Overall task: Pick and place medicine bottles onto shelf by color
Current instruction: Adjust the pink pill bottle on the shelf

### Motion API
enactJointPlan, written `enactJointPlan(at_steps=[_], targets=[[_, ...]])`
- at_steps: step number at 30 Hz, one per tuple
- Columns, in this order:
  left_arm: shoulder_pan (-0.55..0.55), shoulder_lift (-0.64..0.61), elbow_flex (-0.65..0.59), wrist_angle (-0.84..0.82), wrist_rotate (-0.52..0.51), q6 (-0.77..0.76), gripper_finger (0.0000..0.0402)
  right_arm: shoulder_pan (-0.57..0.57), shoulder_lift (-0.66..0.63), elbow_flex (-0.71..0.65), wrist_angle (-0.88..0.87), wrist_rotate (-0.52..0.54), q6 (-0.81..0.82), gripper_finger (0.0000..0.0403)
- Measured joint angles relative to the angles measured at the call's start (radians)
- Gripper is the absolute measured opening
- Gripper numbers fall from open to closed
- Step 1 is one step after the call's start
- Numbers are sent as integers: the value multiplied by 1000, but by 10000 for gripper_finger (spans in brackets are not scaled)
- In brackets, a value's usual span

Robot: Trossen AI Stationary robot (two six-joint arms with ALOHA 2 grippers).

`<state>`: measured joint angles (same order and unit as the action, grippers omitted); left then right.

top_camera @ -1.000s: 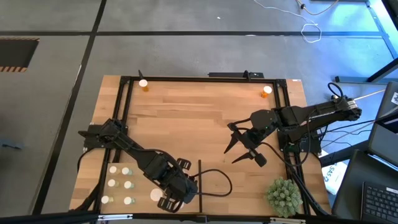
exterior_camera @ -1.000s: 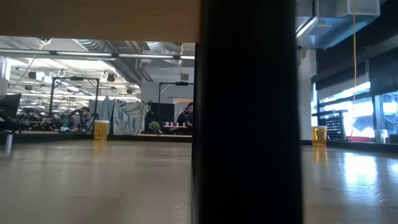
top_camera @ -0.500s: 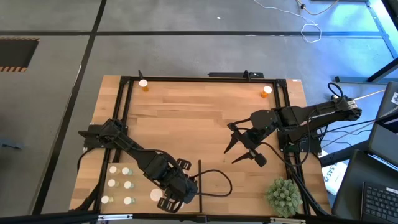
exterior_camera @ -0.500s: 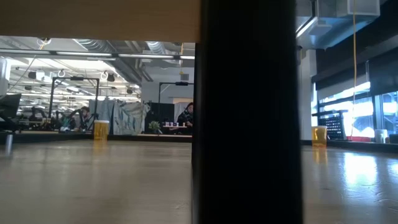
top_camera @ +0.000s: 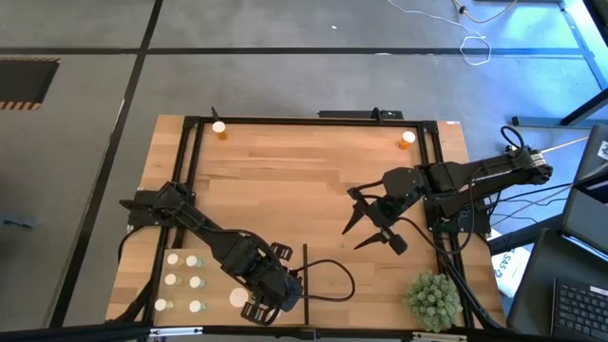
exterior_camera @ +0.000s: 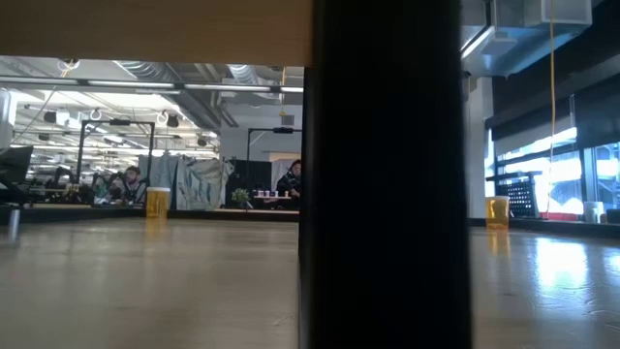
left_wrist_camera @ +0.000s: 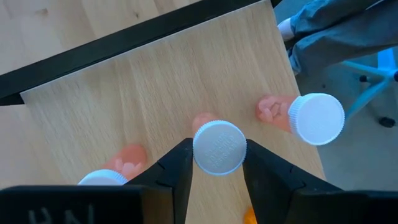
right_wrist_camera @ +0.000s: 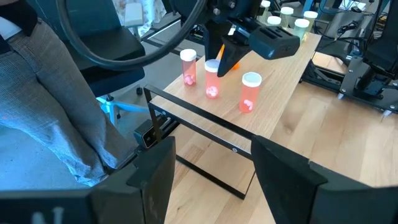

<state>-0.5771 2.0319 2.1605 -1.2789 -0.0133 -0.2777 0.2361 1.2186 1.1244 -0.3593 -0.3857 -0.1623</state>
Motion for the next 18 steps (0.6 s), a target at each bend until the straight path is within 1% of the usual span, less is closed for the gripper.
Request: enactJointPlan(at_steps=[18], targets=[[0,0,0,-14,-2,-25,124,0,0,0,0,0,0,213]])
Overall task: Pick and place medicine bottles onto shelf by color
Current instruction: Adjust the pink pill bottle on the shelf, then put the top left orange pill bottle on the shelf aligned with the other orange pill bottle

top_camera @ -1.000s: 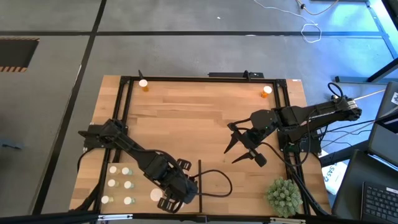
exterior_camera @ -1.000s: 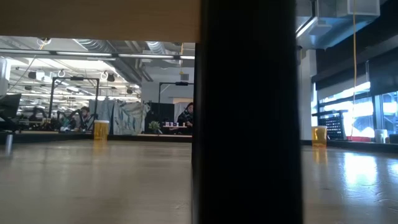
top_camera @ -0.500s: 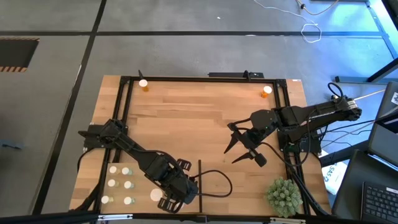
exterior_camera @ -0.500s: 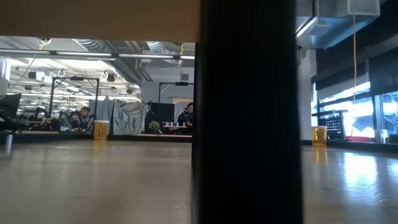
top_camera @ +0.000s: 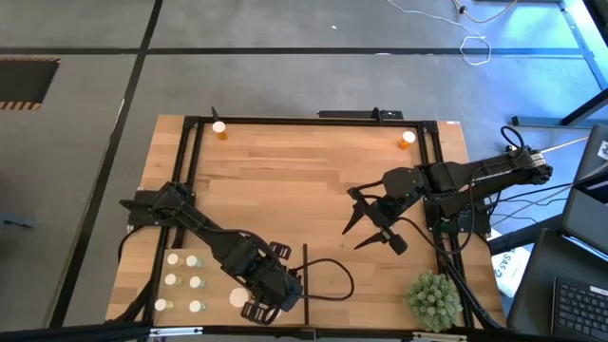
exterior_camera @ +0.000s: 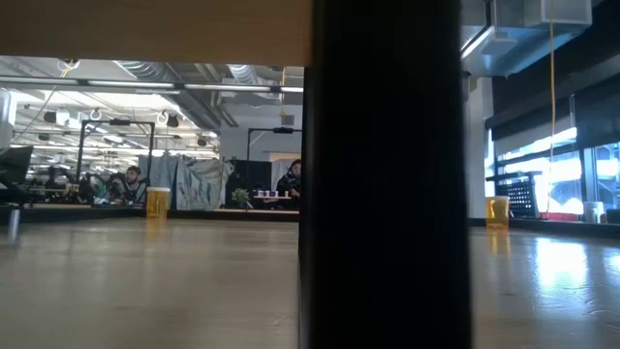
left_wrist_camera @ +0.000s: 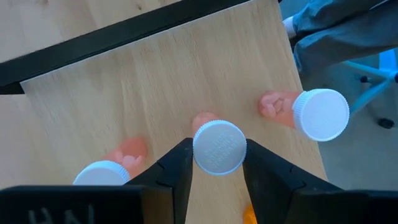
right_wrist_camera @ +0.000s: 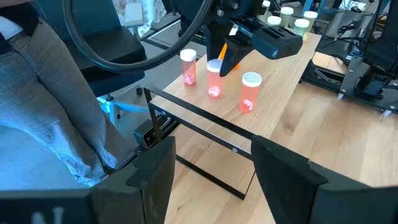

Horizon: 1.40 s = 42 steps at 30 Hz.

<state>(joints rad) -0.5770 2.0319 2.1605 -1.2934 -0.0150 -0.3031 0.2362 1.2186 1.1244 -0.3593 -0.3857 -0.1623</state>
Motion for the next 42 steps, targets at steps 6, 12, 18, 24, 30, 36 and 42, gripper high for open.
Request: enactJointPlan(at_steps=[6,12,18,24,30,36,42], targets=[[0,0,0,-3,-32,24,124,0,0,0,0,0,0,213],[3,0,0,-3,-32,18,133,0,0,0,0,0,0,213],[3,0,0,-3,-32,26,168,0,0,0,0,0,0,213],[4,0,0,10,-32,26,188,0,0,0,0,0,0,213],[3,0,0,15,-32,26,189,0,0,0,0,0,0,213],[3,-12,0,15,-32,26,189,0,0,0,0,0,0,213],[3,-21,0,16,-32,26,189,0,0,0,0,0,0,213]])
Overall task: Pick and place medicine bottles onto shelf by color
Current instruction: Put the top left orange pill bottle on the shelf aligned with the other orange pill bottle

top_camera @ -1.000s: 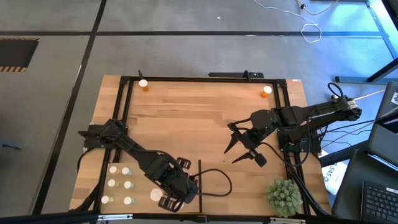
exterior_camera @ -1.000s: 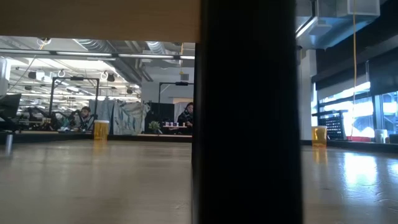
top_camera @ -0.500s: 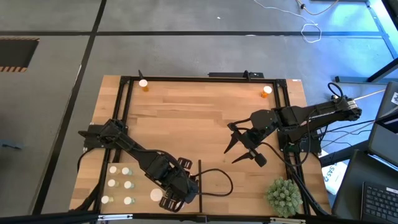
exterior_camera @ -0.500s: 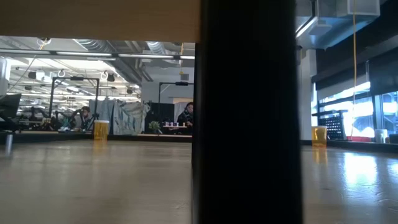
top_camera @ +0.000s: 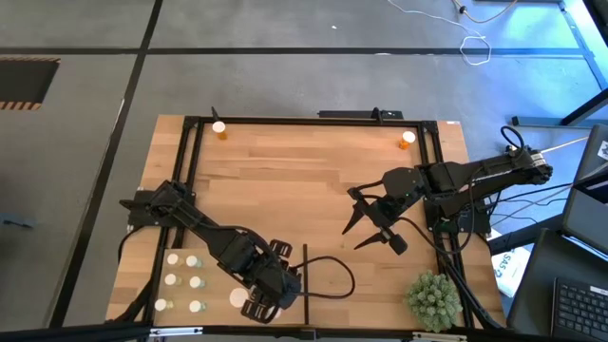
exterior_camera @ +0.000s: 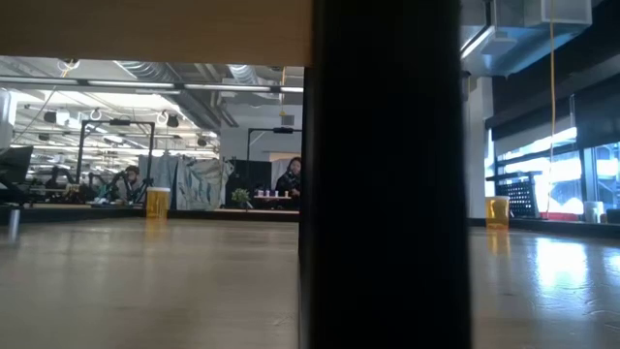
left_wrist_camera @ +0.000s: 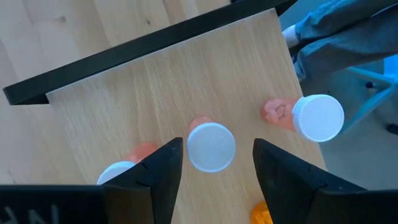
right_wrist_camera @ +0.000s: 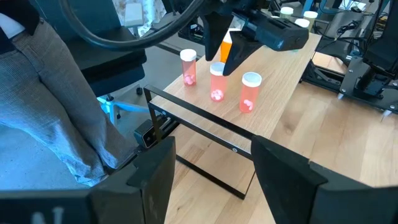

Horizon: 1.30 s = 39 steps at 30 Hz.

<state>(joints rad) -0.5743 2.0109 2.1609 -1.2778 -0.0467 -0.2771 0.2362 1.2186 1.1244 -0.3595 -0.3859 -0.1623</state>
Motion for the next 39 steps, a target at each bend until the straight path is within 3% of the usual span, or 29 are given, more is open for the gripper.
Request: enactJointPlan(at_steps=[14,18,21,27,39], targets=[[12,-66,2,-27,-5,0,189,0,0,0,1,0,0,213],[17,-115,2,-67,-84,-3,189,0,0,0,1,0,0,213],[23,-151,2,-109,-207,-36,189,0,0,0,1,0,0,213],[55,-195,2,-272,-439,-269,188,0,0,0,1,0,0,213],[319,-196,0,-294,-449,-369,186,0,0,0,0,0,0,213]])
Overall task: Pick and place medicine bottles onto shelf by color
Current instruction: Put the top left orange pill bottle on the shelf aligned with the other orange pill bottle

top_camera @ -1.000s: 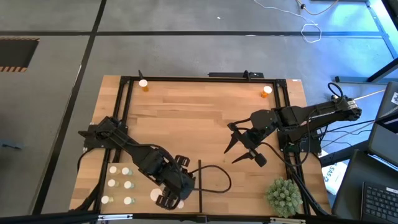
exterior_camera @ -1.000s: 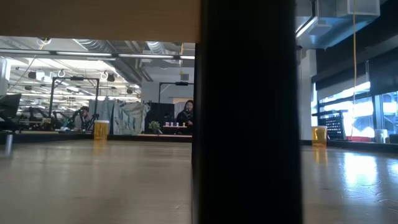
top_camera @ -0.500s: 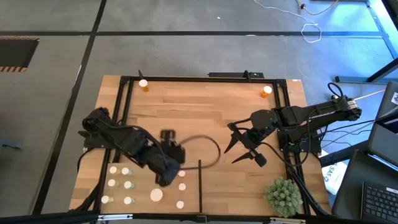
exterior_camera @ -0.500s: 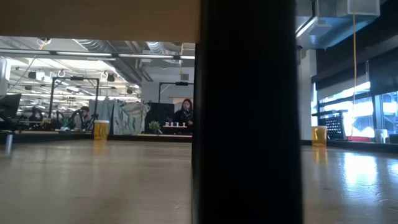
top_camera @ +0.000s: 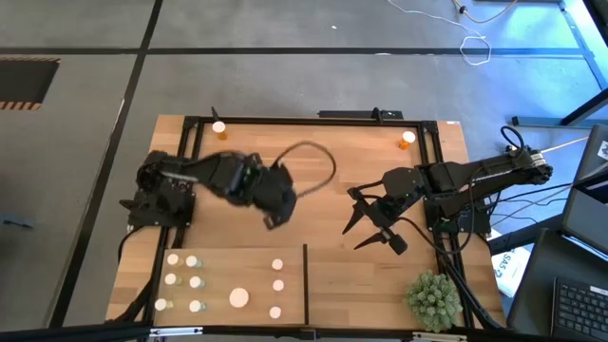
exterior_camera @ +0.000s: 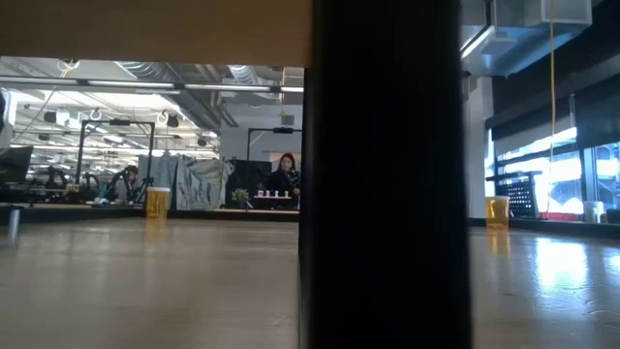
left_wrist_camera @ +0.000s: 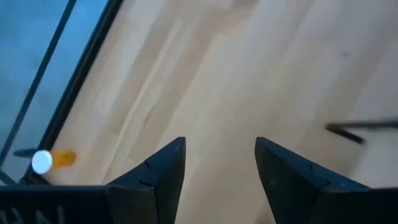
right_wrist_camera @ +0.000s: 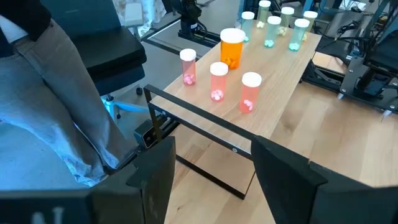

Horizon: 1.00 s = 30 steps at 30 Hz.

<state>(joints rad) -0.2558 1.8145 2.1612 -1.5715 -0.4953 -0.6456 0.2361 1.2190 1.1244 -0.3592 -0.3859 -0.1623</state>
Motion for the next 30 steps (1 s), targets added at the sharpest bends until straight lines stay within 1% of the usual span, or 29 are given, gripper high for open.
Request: enactJointPlan(at_steps=[4,7,12,14,18,23,26,30], targets=[[116,-22,0,0,42,47,186,0,0,0,0,0,0,213],[200,-34,0,1,58,47,186,0,0,0,0,0,0,213],[337,-62,0,1,157,49,186,0,0,0,2,0,0,213],[379,-67,1,0,163,55,186,0,0,0,0,0,0,213],[482,-92,-1,0,185,131,186,0,0,0,2,0,0,213],[637,-118,-1,0,261,221,186,-2,0,0,23,3,-3,213],[726,-123,0,0,280,267,186,-27,0,0,76,63,14,213],[841,-132,0,0,303,321,186,-99,0,0,126,192,167,213]])
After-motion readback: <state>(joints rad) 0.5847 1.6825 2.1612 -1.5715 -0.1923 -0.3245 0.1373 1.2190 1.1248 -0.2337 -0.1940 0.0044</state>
